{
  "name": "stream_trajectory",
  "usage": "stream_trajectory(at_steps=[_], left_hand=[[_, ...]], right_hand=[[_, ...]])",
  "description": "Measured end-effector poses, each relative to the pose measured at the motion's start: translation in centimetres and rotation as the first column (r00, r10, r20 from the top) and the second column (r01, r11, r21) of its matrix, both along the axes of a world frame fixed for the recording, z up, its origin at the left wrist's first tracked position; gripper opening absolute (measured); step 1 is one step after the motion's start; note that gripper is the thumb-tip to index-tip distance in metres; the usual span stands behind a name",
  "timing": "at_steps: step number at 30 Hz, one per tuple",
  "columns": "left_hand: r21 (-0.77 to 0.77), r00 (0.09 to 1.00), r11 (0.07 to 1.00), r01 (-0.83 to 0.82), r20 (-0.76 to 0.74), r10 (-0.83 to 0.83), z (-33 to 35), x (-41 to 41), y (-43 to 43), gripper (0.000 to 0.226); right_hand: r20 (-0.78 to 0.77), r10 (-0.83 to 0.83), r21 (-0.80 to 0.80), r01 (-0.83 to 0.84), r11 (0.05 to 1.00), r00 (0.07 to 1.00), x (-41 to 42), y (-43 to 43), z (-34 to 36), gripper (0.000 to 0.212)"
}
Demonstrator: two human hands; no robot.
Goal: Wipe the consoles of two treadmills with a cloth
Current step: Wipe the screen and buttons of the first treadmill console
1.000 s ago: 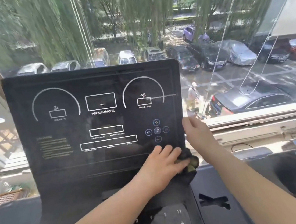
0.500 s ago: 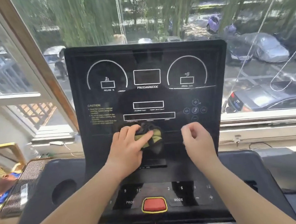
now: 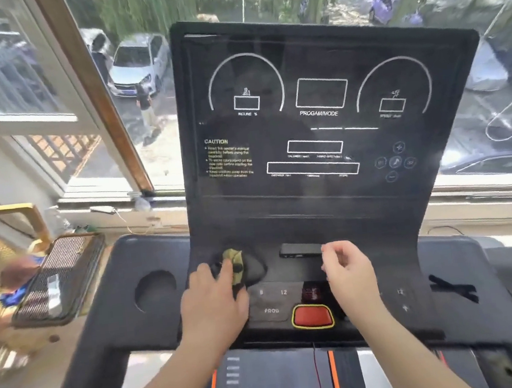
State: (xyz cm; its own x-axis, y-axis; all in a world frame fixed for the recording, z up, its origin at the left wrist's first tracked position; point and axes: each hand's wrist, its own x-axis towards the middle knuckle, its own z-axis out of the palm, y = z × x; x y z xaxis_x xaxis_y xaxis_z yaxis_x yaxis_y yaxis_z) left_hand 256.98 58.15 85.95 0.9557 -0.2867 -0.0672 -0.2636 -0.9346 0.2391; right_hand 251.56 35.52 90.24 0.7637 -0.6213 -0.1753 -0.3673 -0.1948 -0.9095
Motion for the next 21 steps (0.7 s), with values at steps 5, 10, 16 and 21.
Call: stream_trajectory(at_steps=[5, 10, 16, 21], left_hand=[[0.071, 0.969, 0.968, 0.241, -0.064, -0.237, 1.0, -2.8, -4.8, 0.066], [0.117, 0.954, 0.947, 0.298, -0.076, -0.291, 2.4, -4.0, -10.1, 0.064], [0.097, 0.836, 0.83, 0.549, -0.084, -0.542, 2.3, -6.6, -22.2, 0.053], [0.272, 0.723, 0.723, 0.635, 0.118, -0.681, 2.1, -4.2, -30.2, 0.063]], right_hand=[[0.015, -0.225, -0.185, 0.224, 0.957, 0.974, -2.6, -2.7, -0.6, 0.028], [-0.051, -0.304, -0.128, 0.295, 0.947, 0.951, -4.7, -8.7, 0.1, 0.047], [-0.123, -0.211, -0.018, 0.21, 0.977, 0.97, -5.0, -14.4, 0.3, 0.046], [-0.102, -0.17, 0.046, 0.176, 0.983, 0.98, -5.0, -18.0, -1.5, 0.045]])
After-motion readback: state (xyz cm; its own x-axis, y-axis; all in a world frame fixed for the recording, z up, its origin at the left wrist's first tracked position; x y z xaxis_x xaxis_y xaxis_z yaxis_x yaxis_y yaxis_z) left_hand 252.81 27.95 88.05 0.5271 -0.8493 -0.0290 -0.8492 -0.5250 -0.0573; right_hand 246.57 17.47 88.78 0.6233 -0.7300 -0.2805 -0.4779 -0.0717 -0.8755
